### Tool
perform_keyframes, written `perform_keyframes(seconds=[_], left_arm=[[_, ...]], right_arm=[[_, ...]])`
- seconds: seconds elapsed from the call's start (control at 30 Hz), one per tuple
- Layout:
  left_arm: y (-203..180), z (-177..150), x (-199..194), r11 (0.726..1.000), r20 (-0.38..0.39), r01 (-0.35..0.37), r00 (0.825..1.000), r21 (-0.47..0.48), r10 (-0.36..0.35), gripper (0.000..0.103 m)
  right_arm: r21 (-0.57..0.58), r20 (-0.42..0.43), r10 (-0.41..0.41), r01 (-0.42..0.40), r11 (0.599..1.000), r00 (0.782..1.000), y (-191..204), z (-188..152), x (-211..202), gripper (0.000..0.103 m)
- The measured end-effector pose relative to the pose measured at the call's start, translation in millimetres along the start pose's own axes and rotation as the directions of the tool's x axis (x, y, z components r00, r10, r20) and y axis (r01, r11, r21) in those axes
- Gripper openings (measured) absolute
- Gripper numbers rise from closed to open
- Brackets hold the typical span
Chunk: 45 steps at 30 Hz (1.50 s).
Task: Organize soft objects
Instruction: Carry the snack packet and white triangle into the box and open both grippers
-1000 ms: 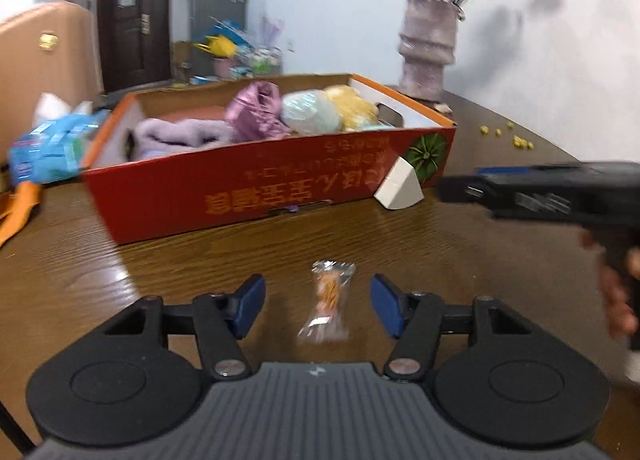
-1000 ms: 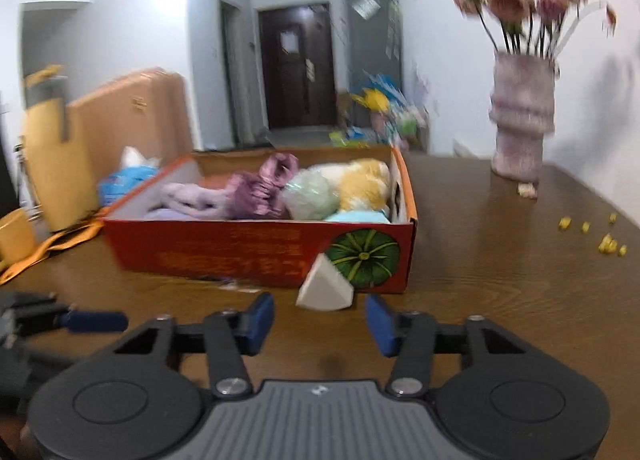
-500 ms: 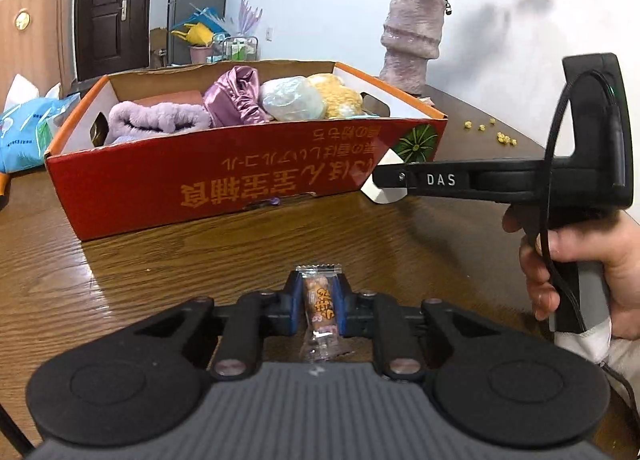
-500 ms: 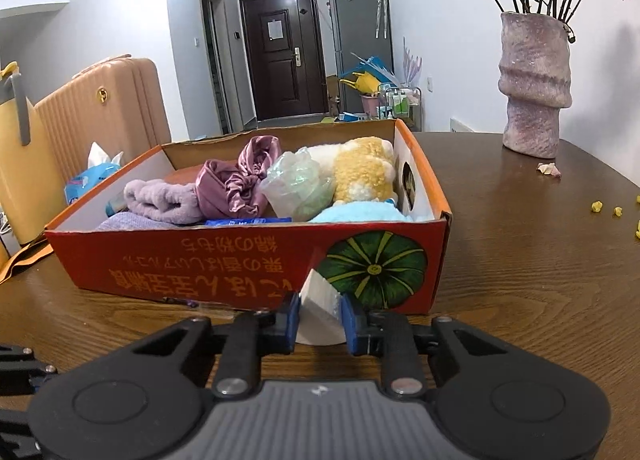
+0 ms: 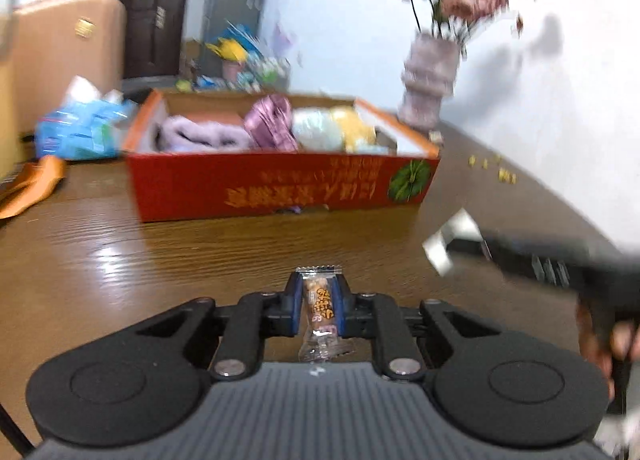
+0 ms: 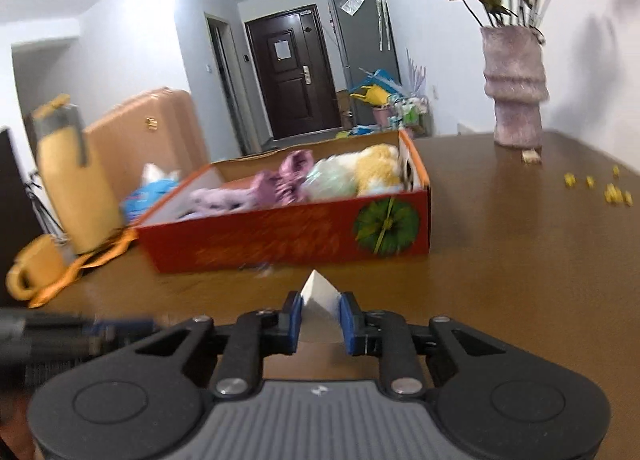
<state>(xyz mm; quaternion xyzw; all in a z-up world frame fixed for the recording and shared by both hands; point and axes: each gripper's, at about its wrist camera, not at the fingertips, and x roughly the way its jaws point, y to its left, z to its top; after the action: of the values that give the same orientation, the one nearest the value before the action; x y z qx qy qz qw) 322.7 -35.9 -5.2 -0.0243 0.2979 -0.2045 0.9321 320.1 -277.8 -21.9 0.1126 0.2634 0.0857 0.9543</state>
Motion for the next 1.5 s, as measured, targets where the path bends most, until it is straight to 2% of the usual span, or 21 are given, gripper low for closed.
perform_keyframes(seconds=[0.1, 0.17, 0.23, 0.33, 0.53, 0.8, 0.9, 0.93, 1.0, 1.07, 1.2, 1.3, 1.4, 1.5], left_arm=[[-3, -13, -43, 0.999, 0.063, -0.031, 0.997, -0.006, 0.032, 0.016], [-3, -25, -61, 0.999, 0.053, -0.03, 0.998, -0.015, 0.03, 0.016], [-3, -34, -76, 0.998, 0.063, -0.056, 0.996, -0.026, 0.058, 0.016], [-2, -42, -94, 0.997, 0.079, -0.045, 0.996, -0.055, 0.049, 0.016], [-7, -47, -126, 0.999, 0.141, -0.021, 0.99, -0.035, 0.026, 0.016], [1, -49, -118, 0.997, 0.12, -0.004, 0.993, -0.072, 0.013, 0.016], [7, -39, -108, 0.997, 0.122, 0.004, 0.992, -0.076, 0.005, 0.016], [11, -32, -103, 0.996, 0.122, 0.024, 0.992, -0.086, -0.014, 0.016], [23, -12, -91, 0.984, 0.122, 0.115, 0.988, -0.136, -0.098, 0.016], [35, 16, -76, 0.973, 0.129, 0.145, 0.984, -0.179, -0.123, 0.016], [51, 74, -33, 0.965, 0.124, 0.136, 0.986, -0.222, -0.11, 0.016], [63, 107, 11, 0.967, 0.099, 0.093, 0.993, -0.238, -0.071, 0.016], [74, 127, 57, 0.963, 0.045, 0.064, 0.998, -0.262, -0.054, 0.016], [80, 129, 96, 0.961, 0.002, 0.065, 0.998, -0.267, -0.067, 0.017]], right_arm=[[-0.037, -0.021, 0.02, -0.021, 0.999, 1.0, 17, -31, -47, 0.02], [-0.048, -0.048, 0.041, -0.044, 0.998, 0.998, 28, -52, -72, 0.02], [-0.043, -0.069, 0.067, -0.07, 0.997, 0.995, 38, -71, -95, 0.021], [-0.027, -0.069, 0.078, -0.08, 0.996, 0.995, 48, -86, -118, 0.021], [-0.072, -0.006, 0.063, -0.063, 0.995, 0.998, 64, -86, -144, 0.021], [-0.054, -0.029, 0.093, -0.095, 0.994, 0.995, 64, -80, -139, 0.021], [-0.058, -0.017, 0.094, -0.095, 0.994, 0.995, 61, -64, -130, 0.021], [-0.062, -0.009, 0.099, -0.099, 0.993, 0.995, 60, -56, -126, 0.021], [-0.07, 0.013, 0.112, -0.111, 0.991, 0.994, 57, -33, -115, 0.021], [-0.082, 0.04, 0.124, -0.12, 0.989, 0.992, 54, -6, -98, 0.021], [-0.041, 0.055, 0.187, -0.185, 0.982, 0.981, 44, 63, -44, 0.021], [-0.082, 0.062, 0.147, -0.142, 0.986, 0.987, 47, 106, 6, 0.021], [-0.076, 0.018, 0.141, -0.14, 0.987, 0.99, 49, 136, 65, 0.021], [-0.03, -0.048, 0.163, -0.164, 0.986, 0.985, 45, 152, 122, 0.023]])
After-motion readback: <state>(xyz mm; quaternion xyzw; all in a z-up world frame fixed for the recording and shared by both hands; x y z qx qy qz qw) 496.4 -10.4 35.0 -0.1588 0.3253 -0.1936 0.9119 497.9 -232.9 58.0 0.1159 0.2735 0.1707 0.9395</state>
